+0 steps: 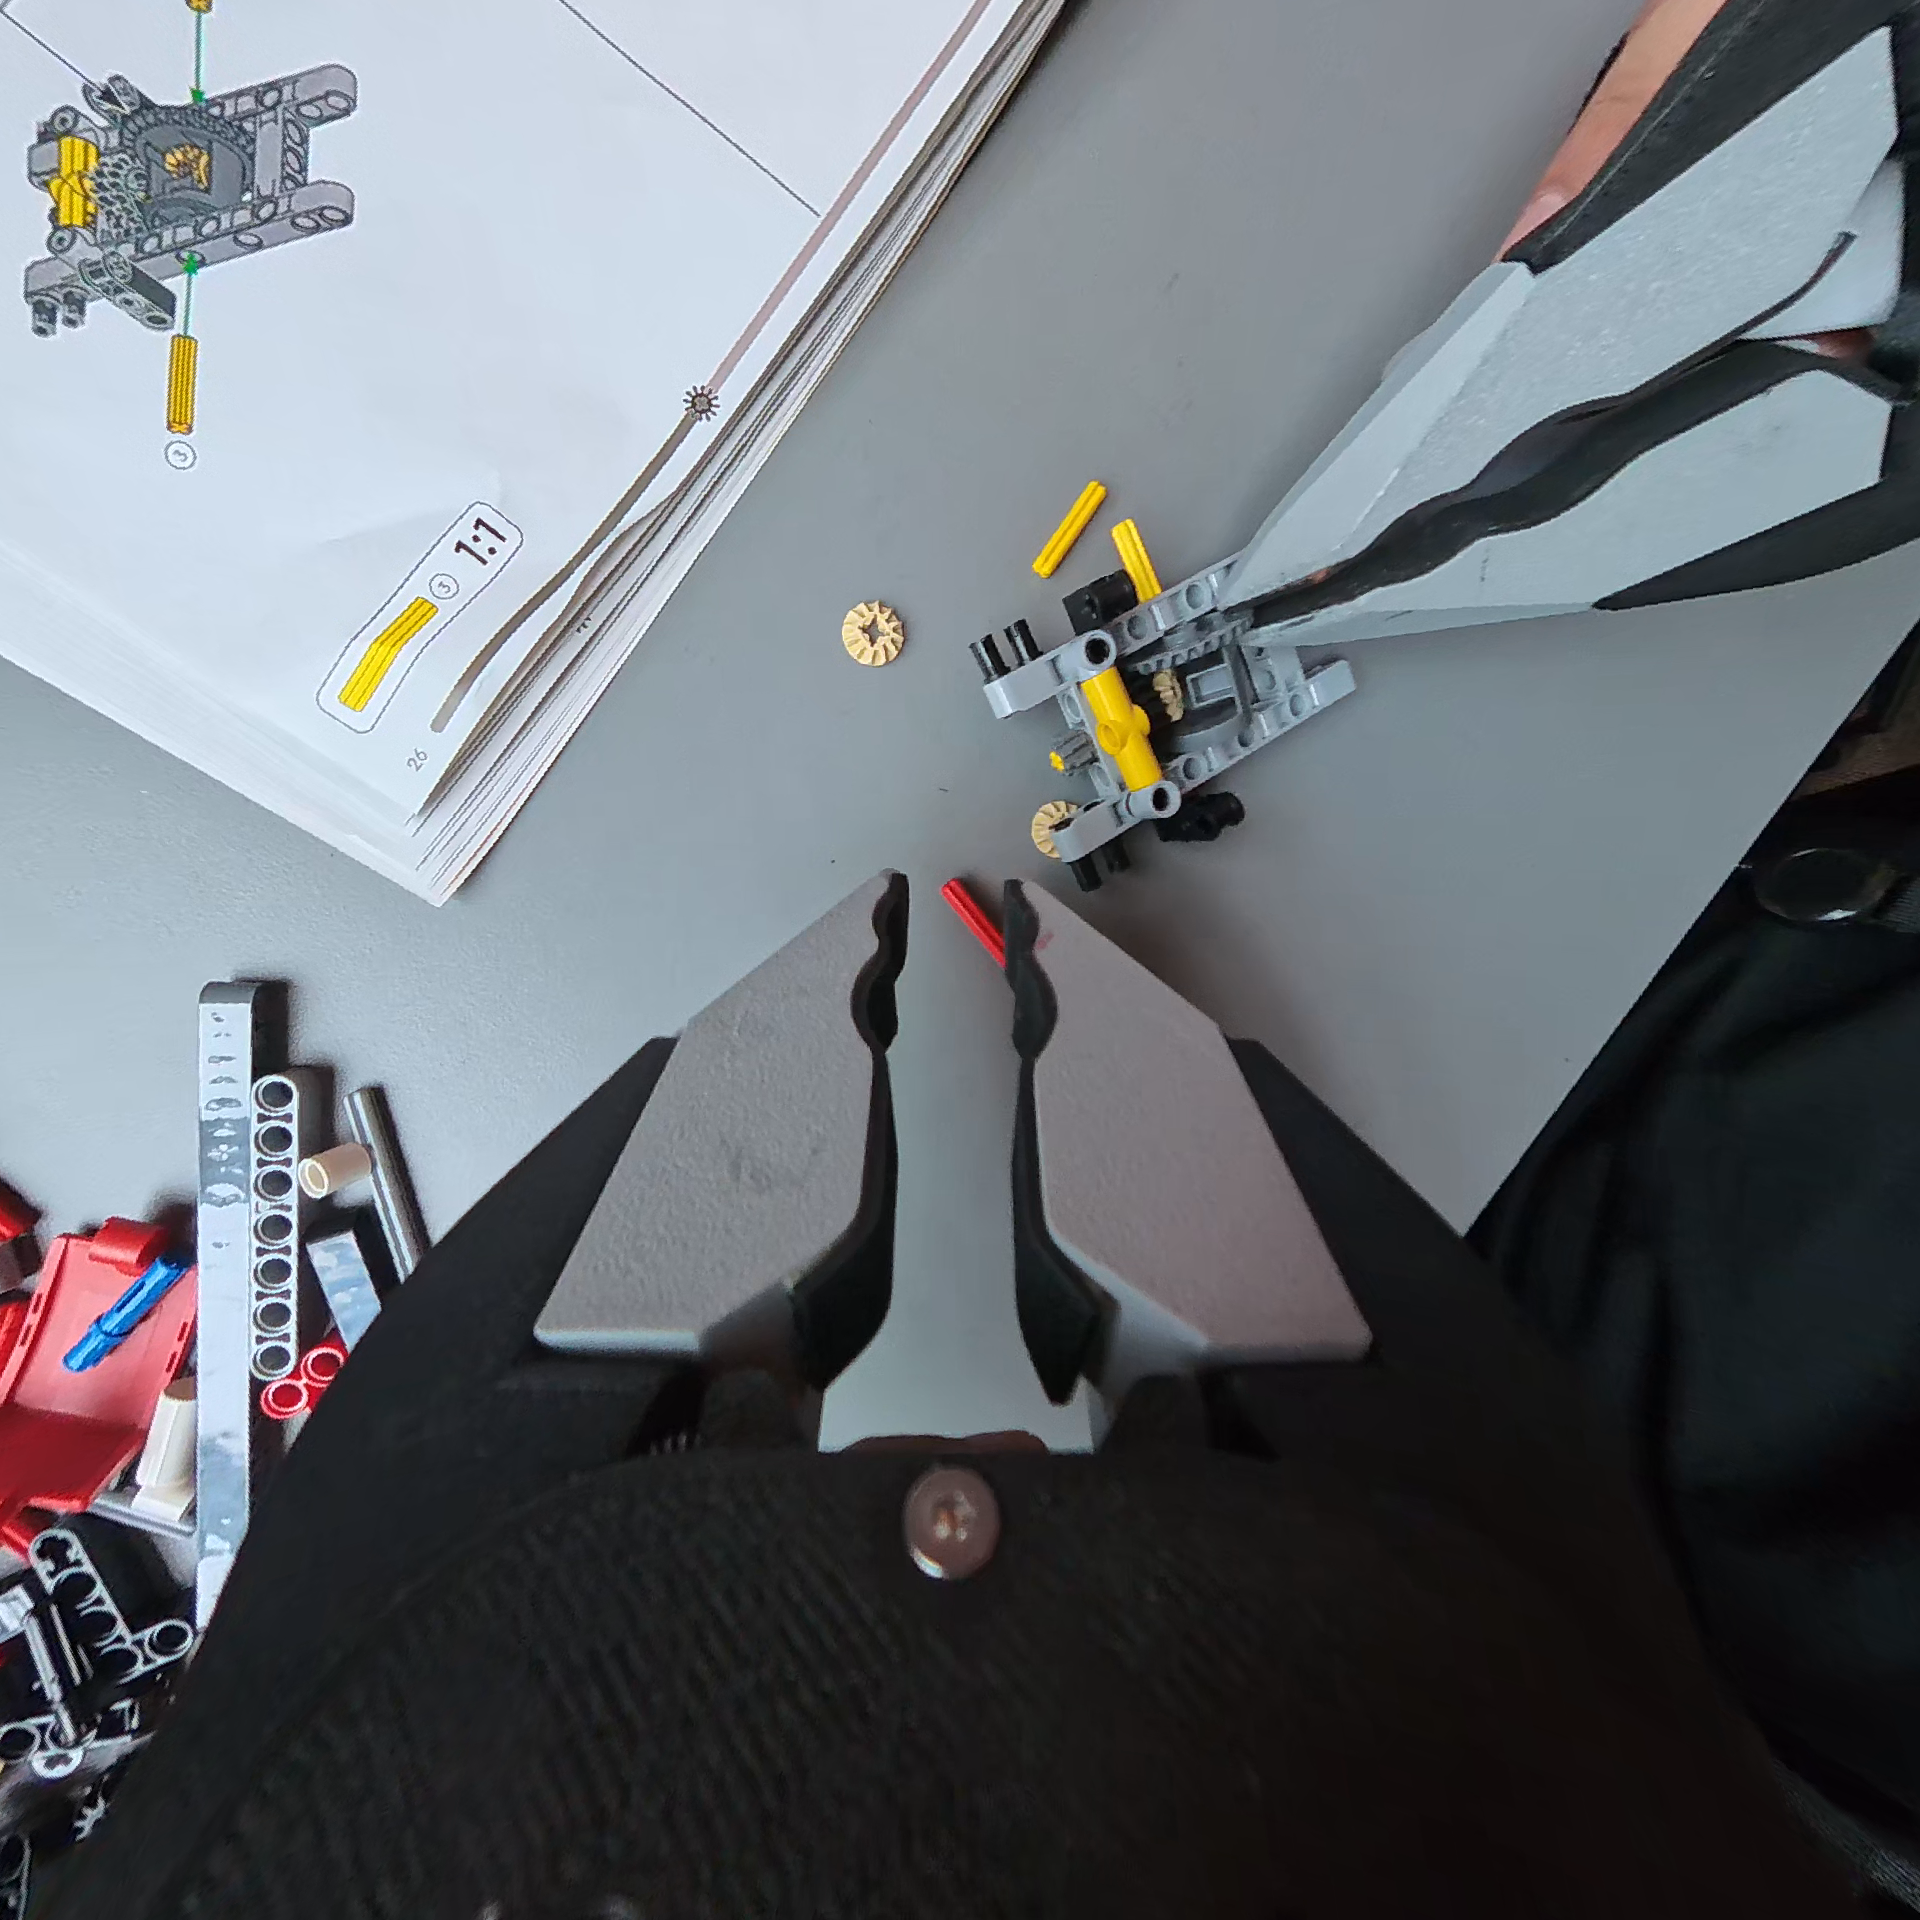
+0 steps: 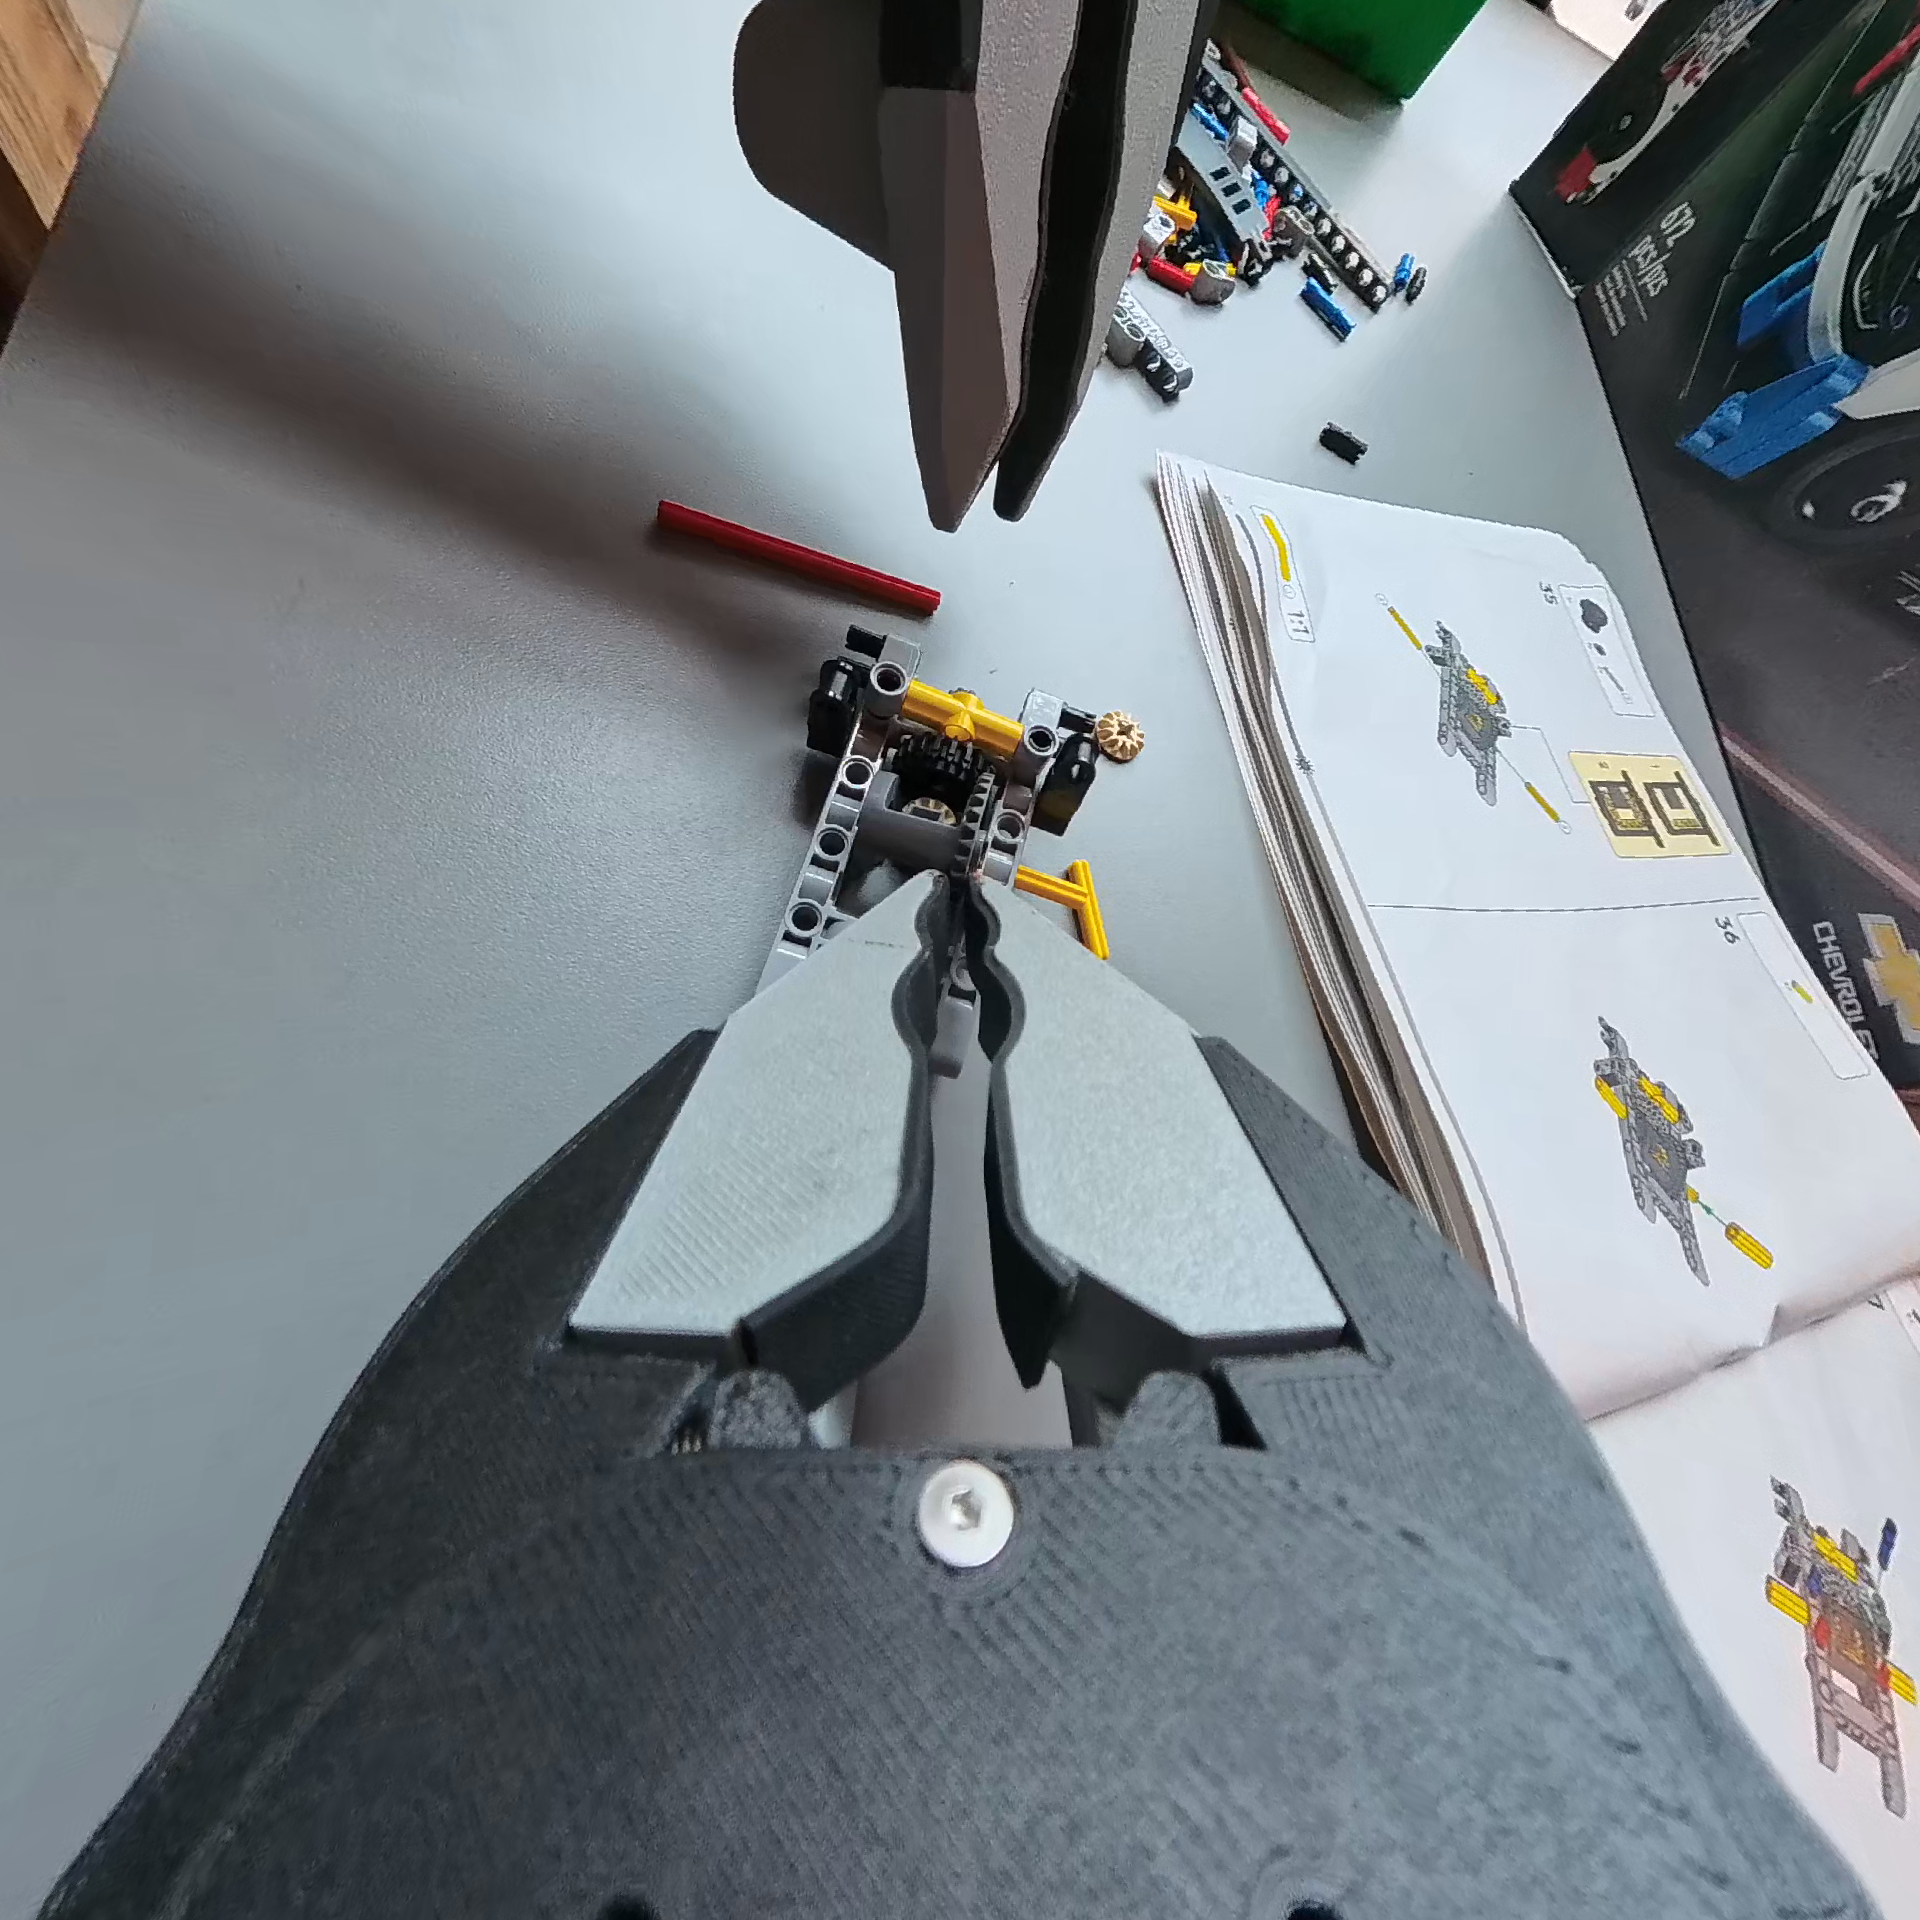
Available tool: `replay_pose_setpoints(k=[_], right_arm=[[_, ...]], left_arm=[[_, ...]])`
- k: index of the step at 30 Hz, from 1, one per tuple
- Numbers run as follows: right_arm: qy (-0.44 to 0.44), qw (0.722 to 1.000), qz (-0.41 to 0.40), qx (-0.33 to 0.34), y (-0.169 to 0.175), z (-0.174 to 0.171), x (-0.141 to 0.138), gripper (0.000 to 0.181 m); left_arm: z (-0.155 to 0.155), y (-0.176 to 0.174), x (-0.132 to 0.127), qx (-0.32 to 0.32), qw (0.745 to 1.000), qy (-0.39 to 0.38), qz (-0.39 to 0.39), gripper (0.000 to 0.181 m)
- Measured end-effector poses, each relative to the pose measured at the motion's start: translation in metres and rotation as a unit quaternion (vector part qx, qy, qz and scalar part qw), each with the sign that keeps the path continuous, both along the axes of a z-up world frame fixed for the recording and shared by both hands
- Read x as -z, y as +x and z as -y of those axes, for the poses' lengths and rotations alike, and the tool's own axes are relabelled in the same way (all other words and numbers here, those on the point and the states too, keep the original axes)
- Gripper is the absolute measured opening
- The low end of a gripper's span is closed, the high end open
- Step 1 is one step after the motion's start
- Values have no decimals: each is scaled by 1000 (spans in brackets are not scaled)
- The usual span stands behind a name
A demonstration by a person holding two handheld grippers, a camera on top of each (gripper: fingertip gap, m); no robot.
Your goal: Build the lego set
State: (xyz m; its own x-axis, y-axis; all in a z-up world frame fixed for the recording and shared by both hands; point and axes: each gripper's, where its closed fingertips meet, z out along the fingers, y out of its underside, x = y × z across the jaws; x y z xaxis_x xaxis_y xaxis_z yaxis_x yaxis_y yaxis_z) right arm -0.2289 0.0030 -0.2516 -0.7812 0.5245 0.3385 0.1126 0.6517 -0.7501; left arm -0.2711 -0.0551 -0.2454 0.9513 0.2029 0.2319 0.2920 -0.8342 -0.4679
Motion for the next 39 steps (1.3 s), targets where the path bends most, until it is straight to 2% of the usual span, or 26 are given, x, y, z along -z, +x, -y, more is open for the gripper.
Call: replay_pose_setpoints(k=[7,21,31,39], right_arm=[[0,1000,-1,-1,0,0,0,0],[2,1000,-3,-2,1,1,0,0],[4,1000,-5,-3,1,1,0,0],[5,1000,-6,-3,1,1,0,0]], left_arm=[[-4,8,-6,13,1000,4,-6,16],[-6,10,3,18,1000,0,8,17],[2,-19,-8,-5,998,37,-41,16],[-2,-46,-9,20,988,100,-118,22]])
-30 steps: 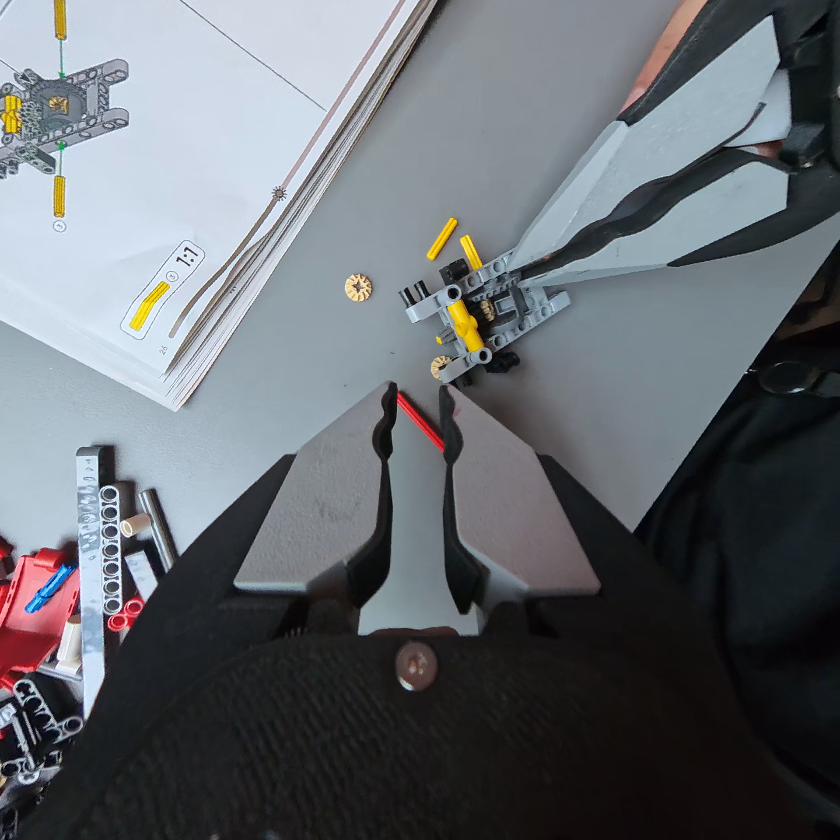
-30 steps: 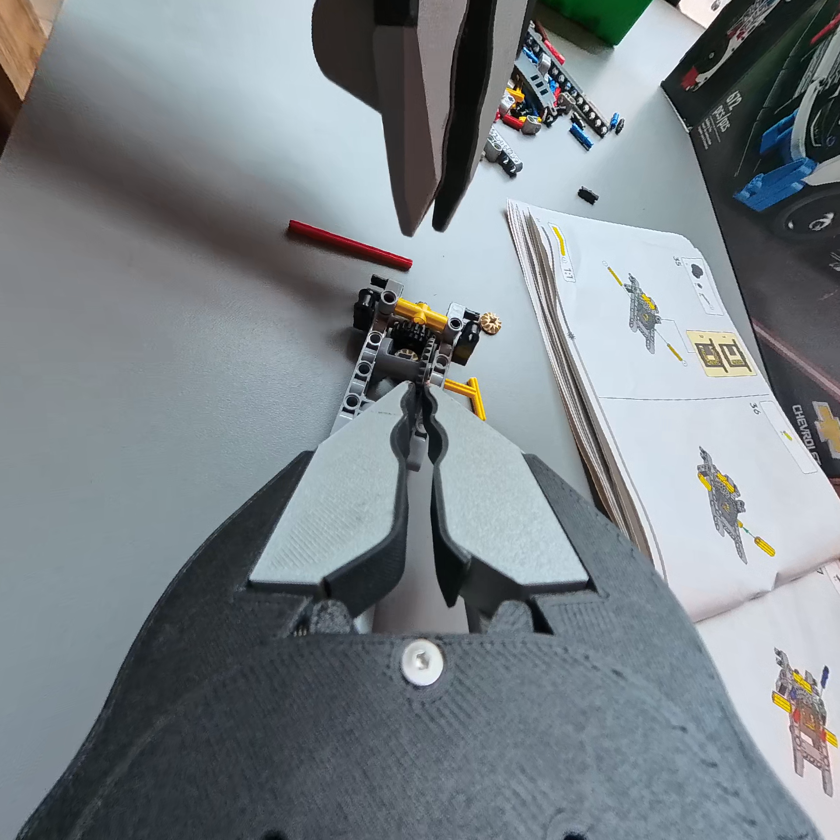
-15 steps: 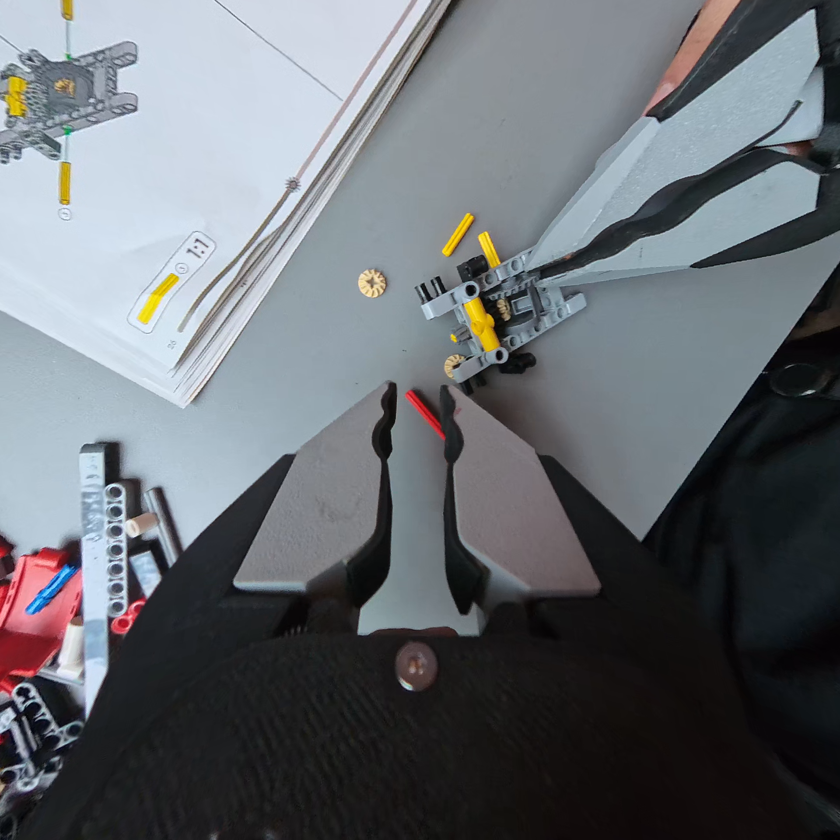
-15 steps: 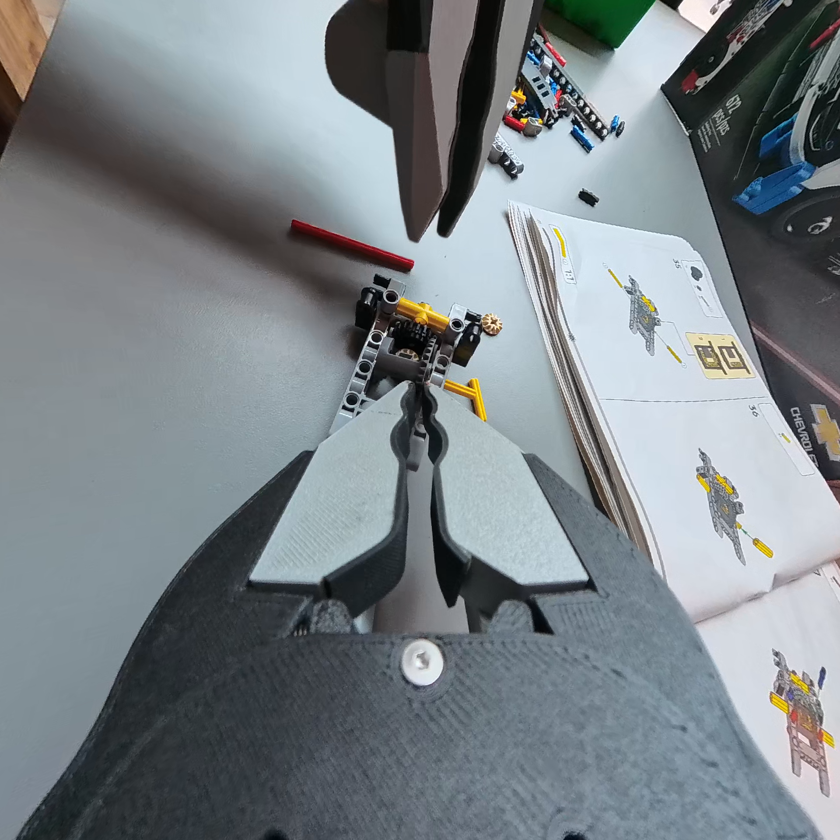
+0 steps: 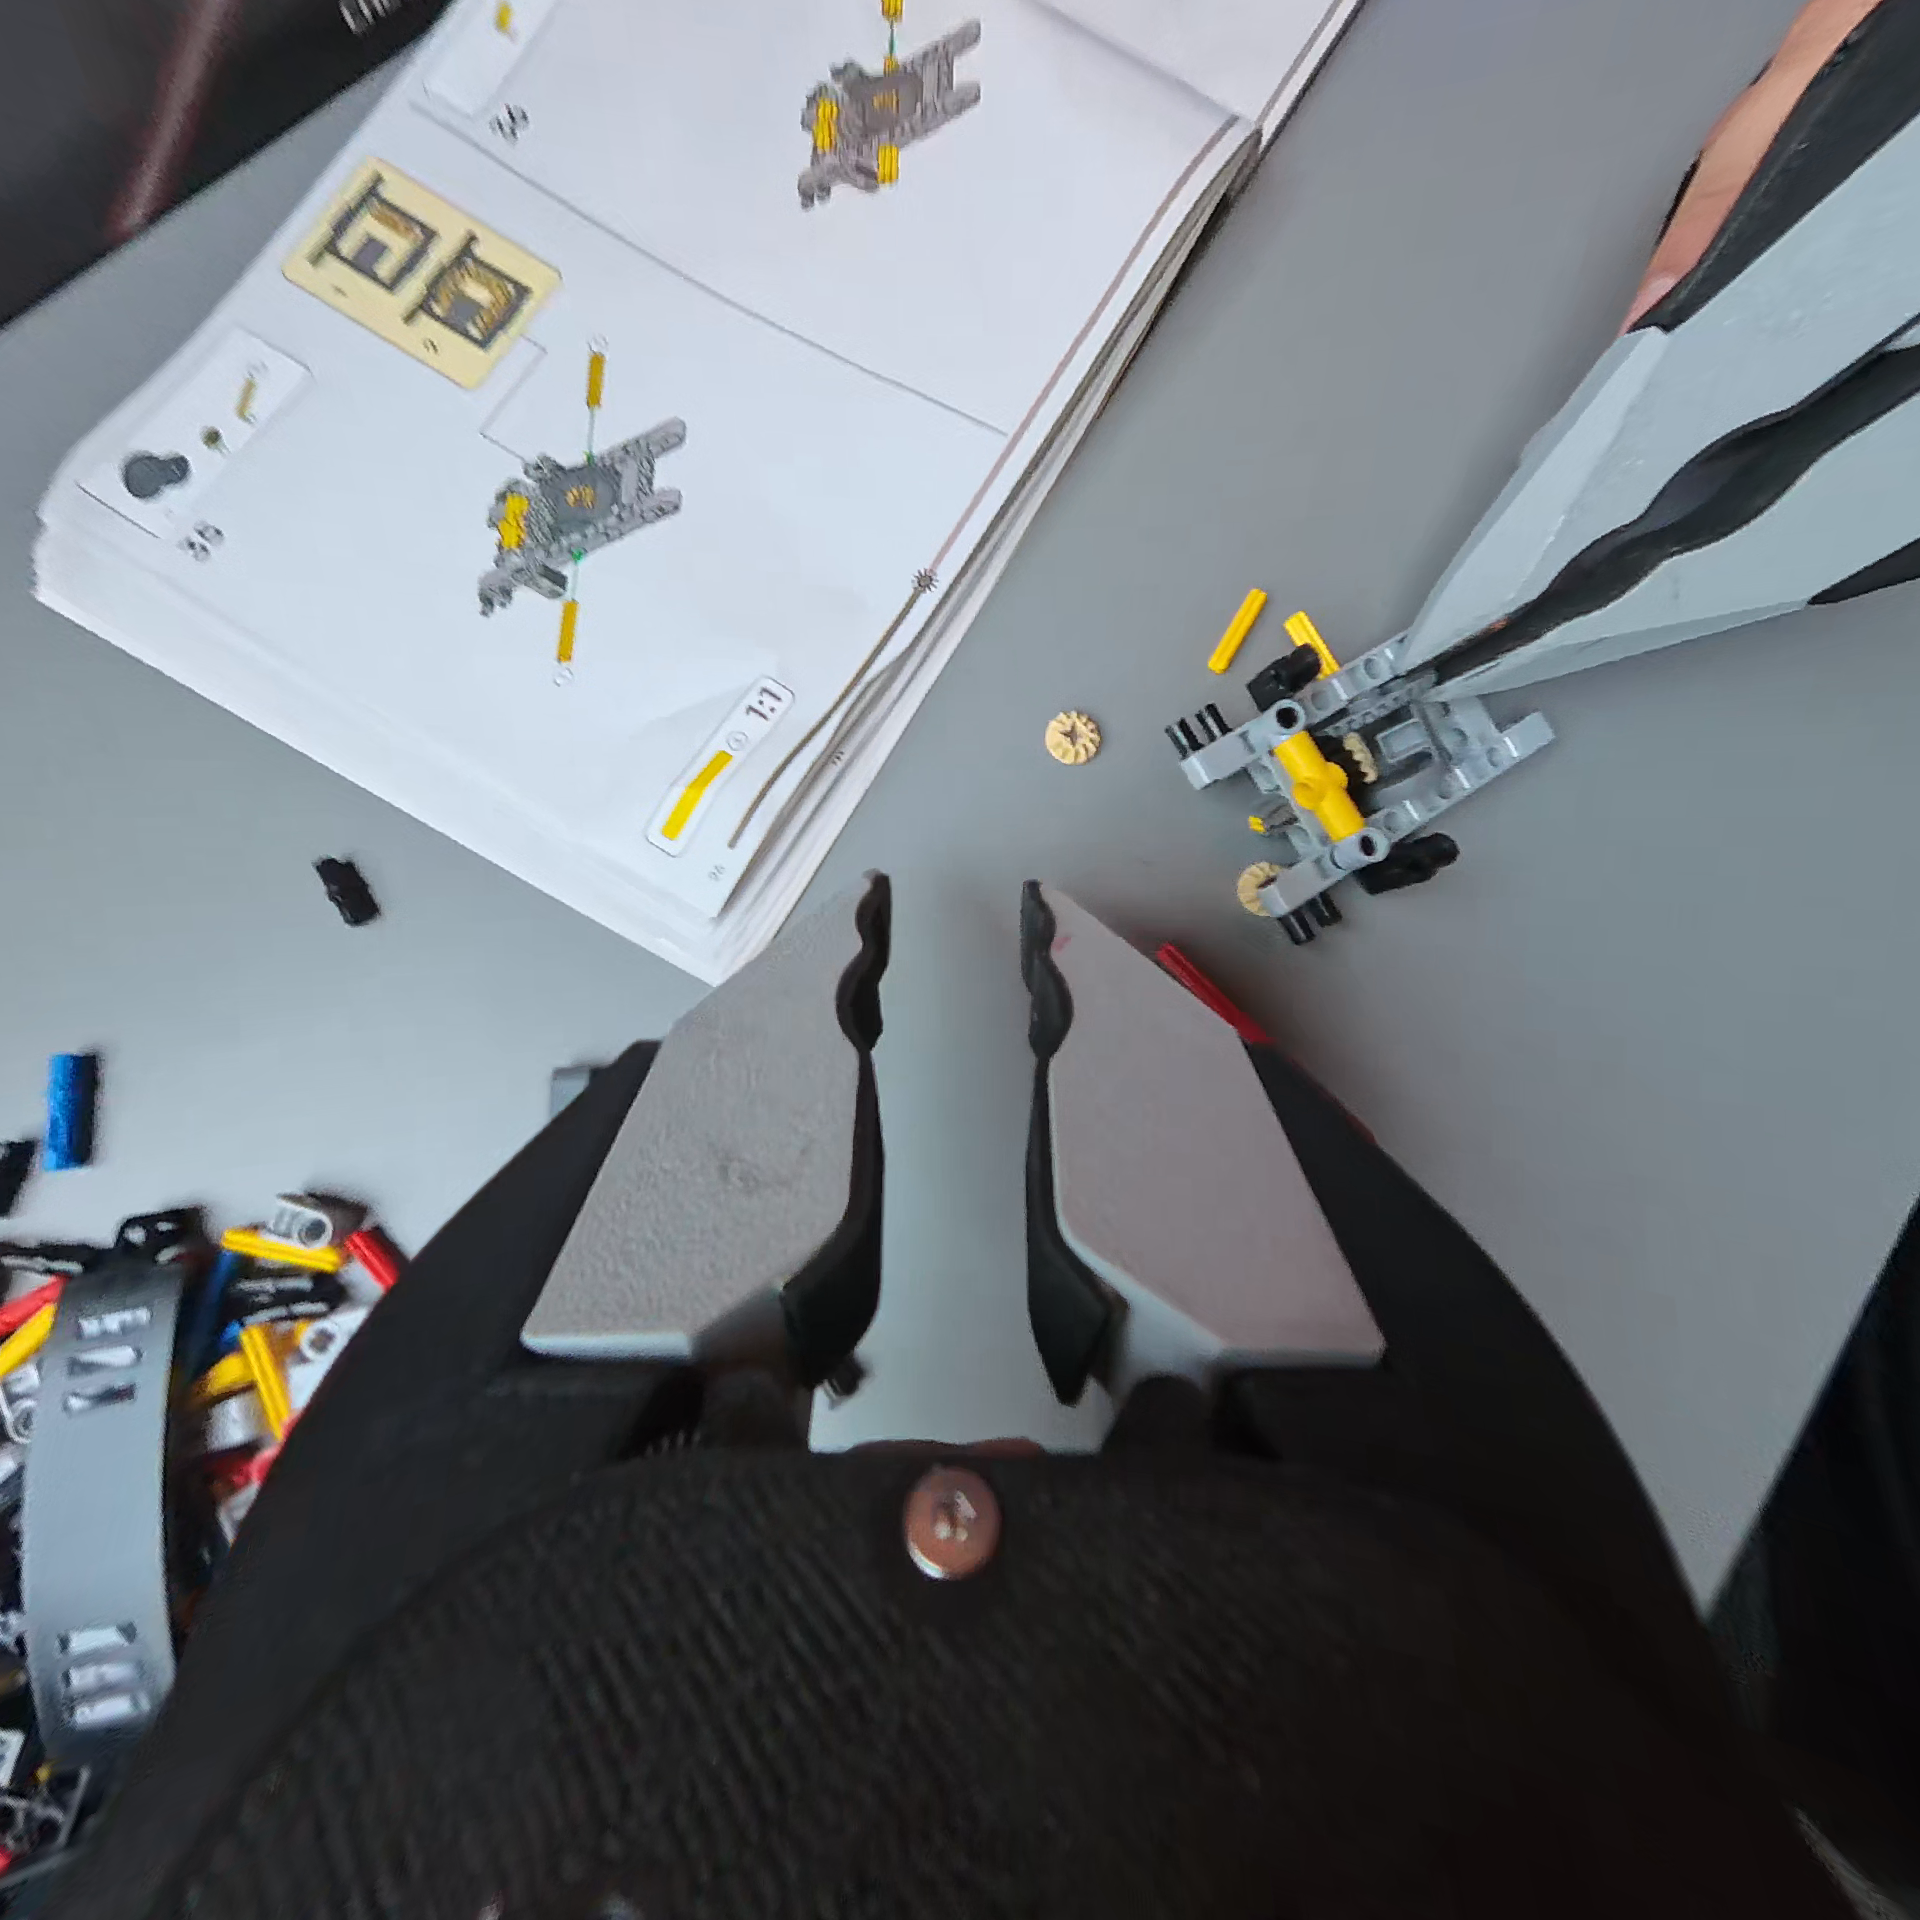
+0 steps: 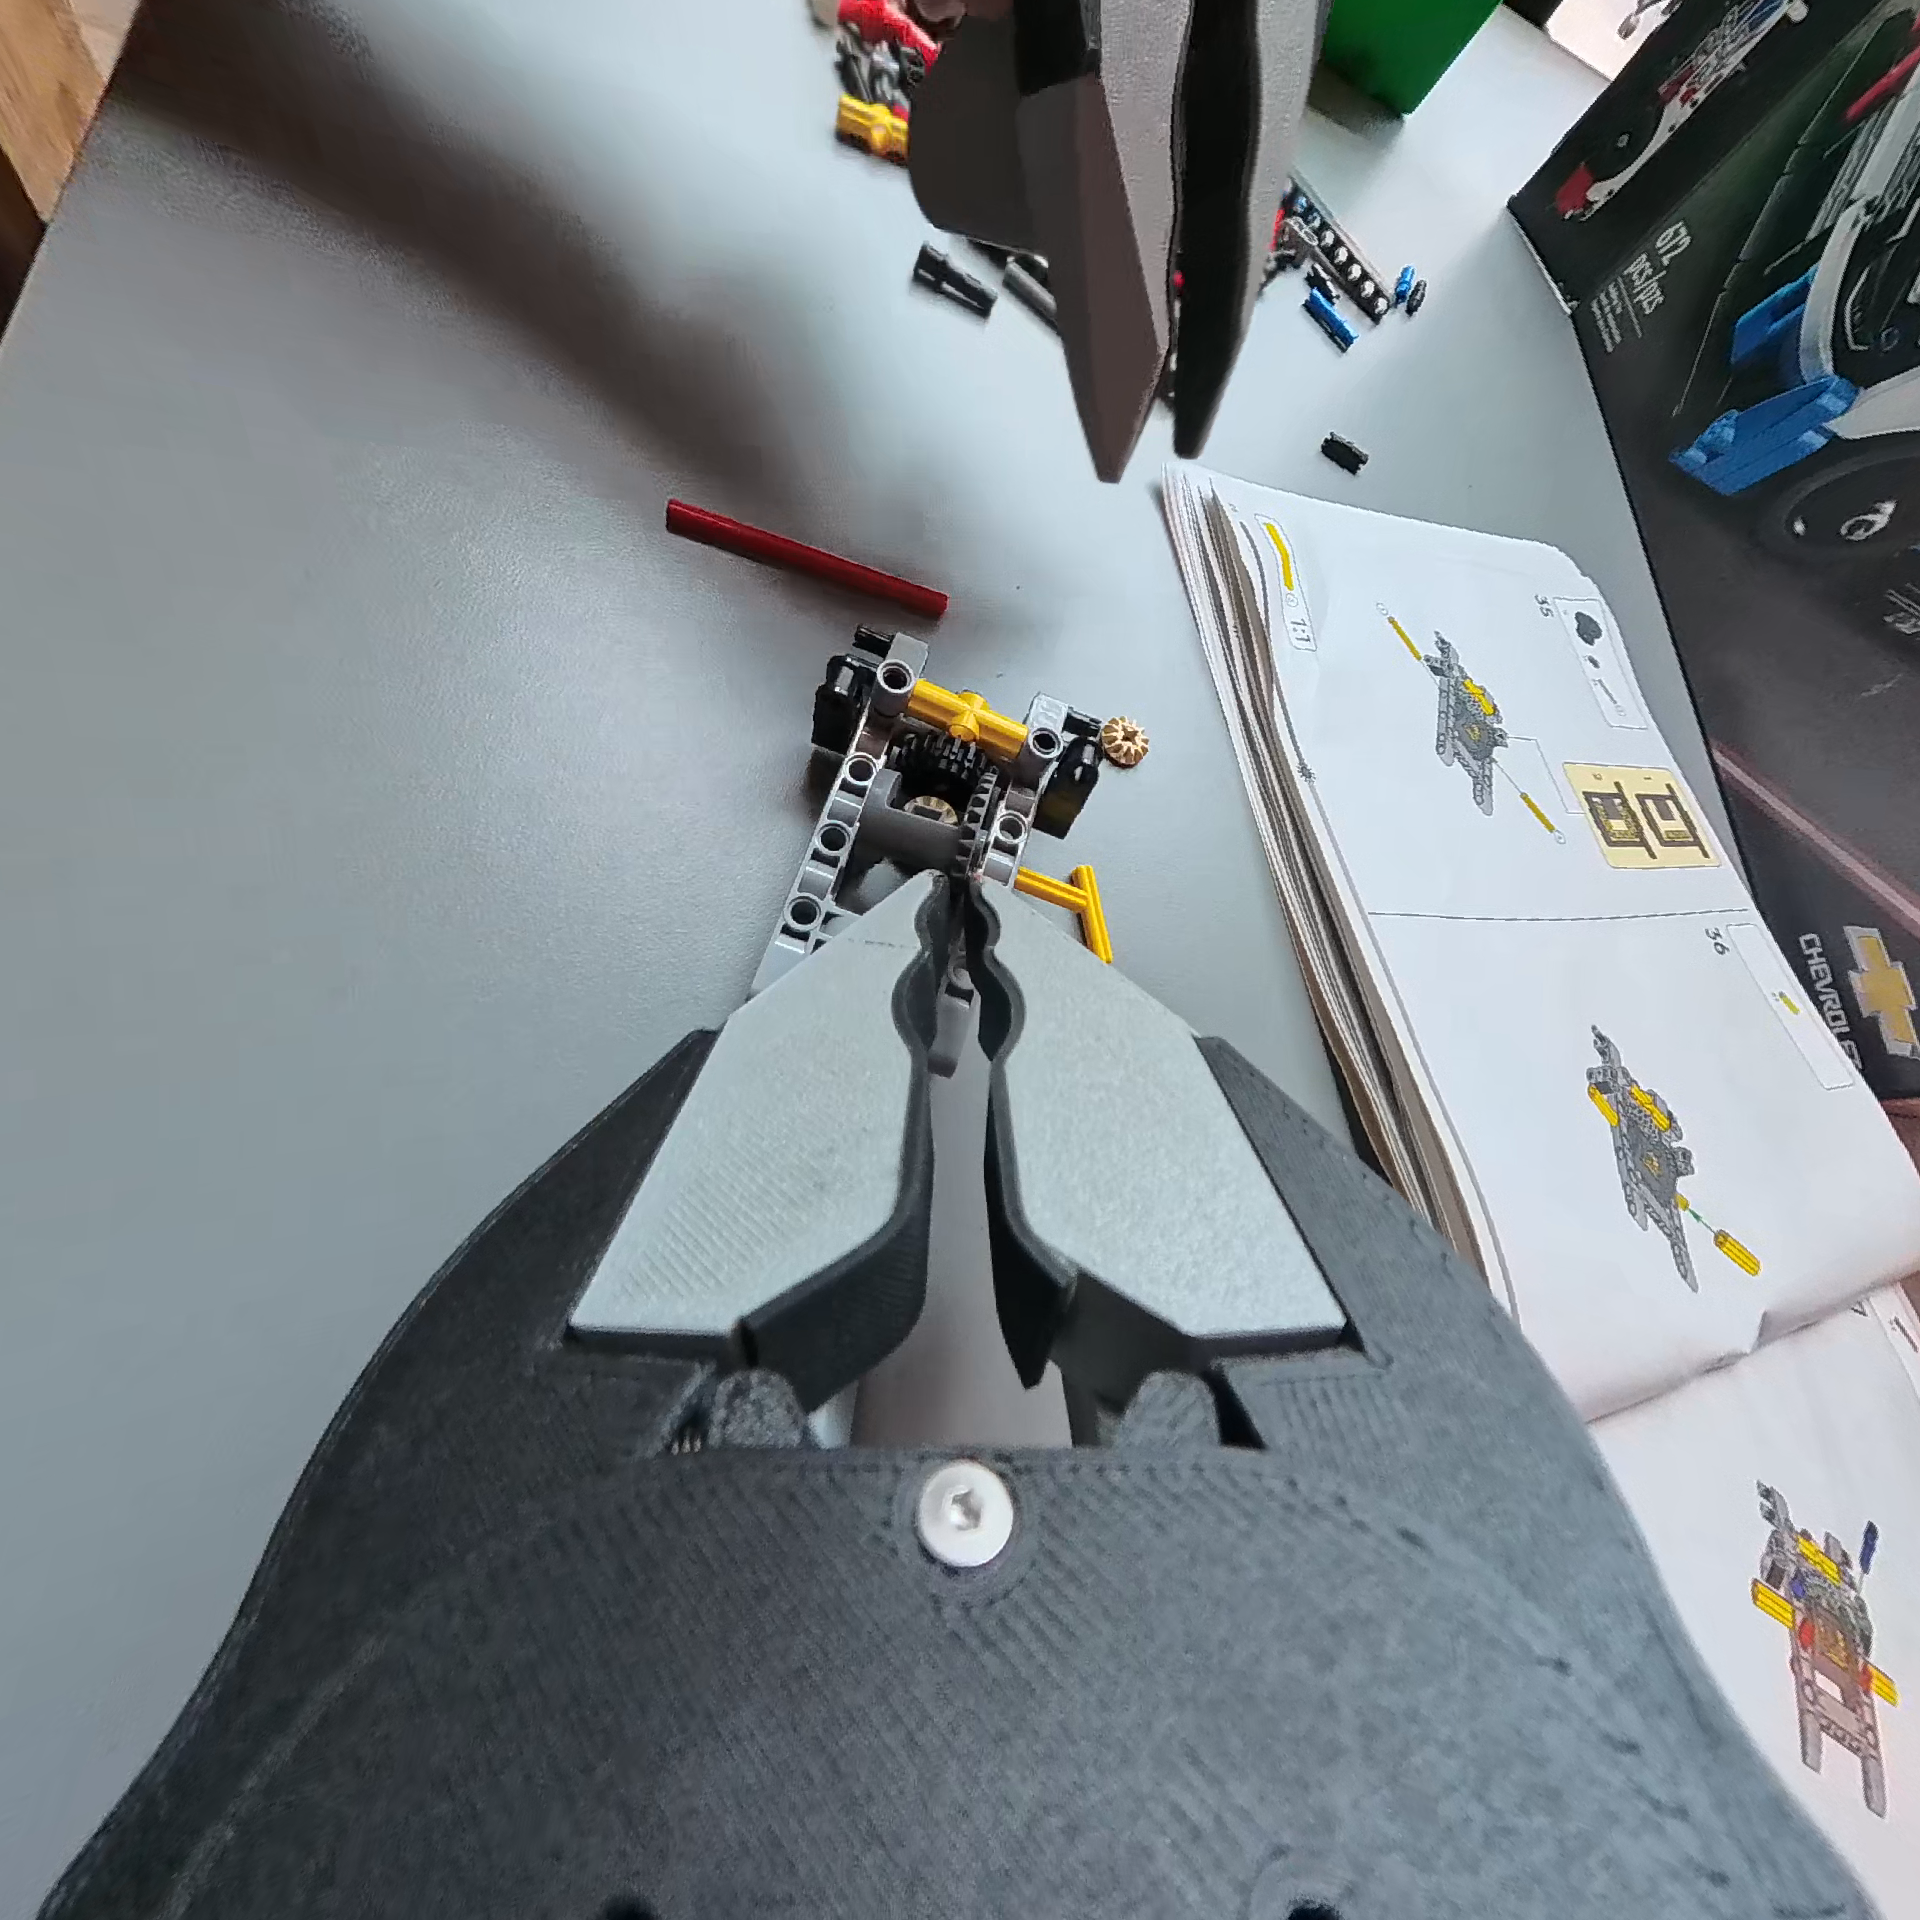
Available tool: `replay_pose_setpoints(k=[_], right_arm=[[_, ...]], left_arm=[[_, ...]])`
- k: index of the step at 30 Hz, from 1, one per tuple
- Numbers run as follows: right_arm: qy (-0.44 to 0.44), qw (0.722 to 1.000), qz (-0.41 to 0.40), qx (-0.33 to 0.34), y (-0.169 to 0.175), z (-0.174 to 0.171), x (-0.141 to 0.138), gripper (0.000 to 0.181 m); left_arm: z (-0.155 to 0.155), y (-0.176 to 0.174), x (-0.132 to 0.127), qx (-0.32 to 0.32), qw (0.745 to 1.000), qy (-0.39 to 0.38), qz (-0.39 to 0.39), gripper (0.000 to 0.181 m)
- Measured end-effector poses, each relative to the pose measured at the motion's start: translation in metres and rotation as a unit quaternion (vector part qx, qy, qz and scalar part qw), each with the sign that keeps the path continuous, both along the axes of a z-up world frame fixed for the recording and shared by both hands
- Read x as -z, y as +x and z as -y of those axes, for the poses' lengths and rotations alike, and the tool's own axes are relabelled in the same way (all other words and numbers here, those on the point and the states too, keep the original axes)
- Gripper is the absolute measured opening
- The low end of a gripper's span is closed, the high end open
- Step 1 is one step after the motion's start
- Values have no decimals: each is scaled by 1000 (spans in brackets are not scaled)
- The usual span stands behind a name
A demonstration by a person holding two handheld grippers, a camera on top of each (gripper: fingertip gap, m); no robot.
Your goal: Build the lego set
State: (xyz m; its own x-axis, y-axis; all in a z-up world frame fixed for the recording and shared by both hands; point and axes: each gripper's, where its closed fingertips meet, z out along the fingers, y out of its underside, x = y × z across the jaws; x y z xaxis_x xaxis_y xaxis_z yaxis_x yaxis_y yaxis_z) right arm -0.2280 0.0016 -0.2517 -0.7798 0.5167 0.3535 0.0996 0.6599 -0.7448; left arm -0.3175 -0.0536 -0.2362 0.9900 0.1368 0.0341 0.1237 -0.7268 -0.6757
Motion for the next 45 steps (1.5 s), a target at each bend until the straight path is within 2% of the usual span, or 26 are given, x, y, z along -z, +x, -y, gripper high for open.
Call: replay_pose_setpoints(k=[10,17,29,45], right_arm=[[-3,1000,0,-2,1,0,-1,0],[-5,1000,6,-3,1,0,0,0],[-9,1000,9,-15,3,1,0,0],[-23,1000,10,-12,3,1,-3,0]], left_arm=[[1,-16,-3,26,990,98,-96,23],[5,-14,-11,27,987,150,-51,22],[4,-8,3,46,990,105,-78,22],[4,-10,7,42,991,93,-84,22]])
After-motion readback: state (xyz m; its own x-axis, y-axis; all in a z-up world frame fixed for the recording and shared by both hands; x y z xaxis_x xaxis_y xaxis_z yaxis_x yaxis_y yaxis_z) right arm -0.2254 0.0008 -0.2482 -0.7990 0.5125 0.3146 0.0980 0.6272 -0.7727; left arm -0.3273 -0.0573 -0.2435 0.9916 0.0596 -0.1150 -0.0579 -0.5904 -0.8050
